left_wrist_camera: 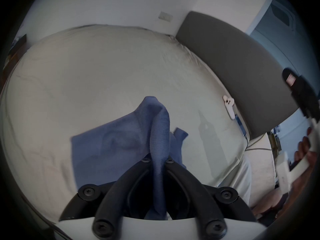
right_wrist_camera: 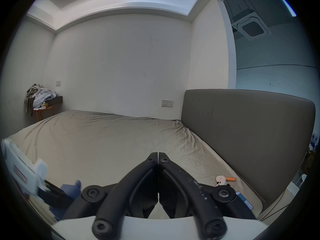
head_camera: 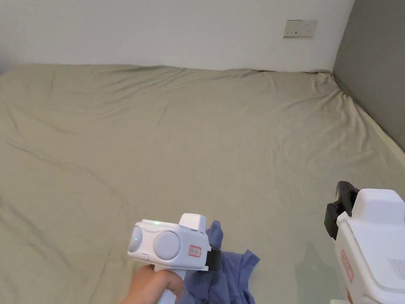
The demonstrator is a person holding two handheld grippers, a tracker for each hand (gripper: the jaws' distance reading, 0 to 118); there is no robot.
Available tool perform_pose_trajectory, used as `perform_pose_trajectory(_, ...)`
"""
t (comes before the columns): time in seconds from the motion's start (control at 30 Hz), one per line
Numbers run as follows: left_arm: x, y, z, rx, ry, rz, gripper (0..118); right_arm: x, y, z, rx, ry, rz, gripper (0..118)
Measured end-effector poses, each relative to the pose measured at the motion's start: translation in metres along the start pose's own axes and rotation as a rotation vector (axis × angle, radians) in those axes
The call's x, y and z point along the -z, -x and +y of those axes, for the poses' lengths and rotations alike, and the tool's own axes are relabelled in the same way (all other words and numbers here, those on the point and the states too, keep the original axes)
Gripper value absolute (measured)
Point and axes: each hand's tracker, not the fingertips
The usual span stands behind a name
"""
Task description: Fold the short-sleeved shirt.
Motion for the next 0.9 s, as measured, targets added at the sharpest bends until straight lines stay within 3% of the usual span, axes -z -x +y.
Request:
perform_pose_trajectory(0.03, 0.014, -0.006, -0.002, 0.019, 0.028, 0.011, 8, 0.000, -0.003, -0.001, 0.001, 0.004, -0.008, 2)
perform_pose_trajectory(0.07, 0.023, -0.011, -0.004, 0.026, 0.045, 0.028, 20, -0.001, -0.006, -0.002, 0.002, 0.005, -0.014, 2)
perform_pose_trajectory(0.1, 0.031, -0.016, -0.007, 0.038, 0.057, 0.027, 41, -0.002, -0.008, -0.002, 0.004, 0.008, -0.022, 2)
perform_pose_trajectory(0.17, 0.036, -0.023, -0.010, 0.042, 0.073, -0.021, 97, -0.002, -0.012, -0.004, 0.009, 0.013, -0.031, 2)
perform_pose_trajectory(0.2, 0.035, -0.028, -0.012, 0.043, 0.066, -0.048, 110, -0.002, -0.014, -0.005, 0.011, 0.017, -0.036, 2)
perform_pose_trajectory(0.23, 0.031, -0.030, -0.013, 0.046, 0.049, -0.071, 113, -0.002, -0.015, -0.006, 0.012, 0.018, -0.038, 2)
perform_pose_trajectory(0.37, 0.005, -0.030, -0.013, 0.067, -0.094, -0.079, 111, -0.003, -0.016, -0.007, 0.019, 0.024, -0.043, 2)
perform_pose_trajectory(0.43, -0.019, -0.025, -0.016, 0.087, -0.248, -0.051, 109, -0.003, -0.015, -0.007, 0.021, 0.021, -0.041, 2)
perform_pose_trajectory(0.5, -0.042, -0.018, -0.021, 0.107, -0.413, -0.006, 96, -0.003, -0.013, -0.006, 0.019, 0.018, -0.037, 2)
perform_pose_trajectory(0.57, -0.059, -0.010, -0.025, 0.108, -0.530, 0.055, 92, -0.004, -0.011, -0.004, 0.017, 0.012, -0.030, 2)
perform_pose_trajectory(0.63, -0.067, -0.003, -0.029, 0.103, -0.581, 0.131, 64, -0.004, -0.009, -0.002, 0.017, 0.007, -0.025, 2)
perform_pose_trajectory(0.7, -0.066, 0.005, -0.032, 0.109, -0.600, 0.221, 6, -0.004, -0.007, -0.001, 0.018, 0.002, -0.019, 2)
perform_pose_trajectory(0.73, -0.064, 0.010, -0.033, 0.097, -0.595, 0.245, 0, -0.004, -0.005, 0.000, 0.019, 0.002, -0.016, 2)
perform_pose_trajectory(0.9, -0.033, 0.023, -0.043, 0.051, -0.472, 0.187, 0, -0.003, -0.002, -0.002, 0.013, 0.006, -0.004, 2)
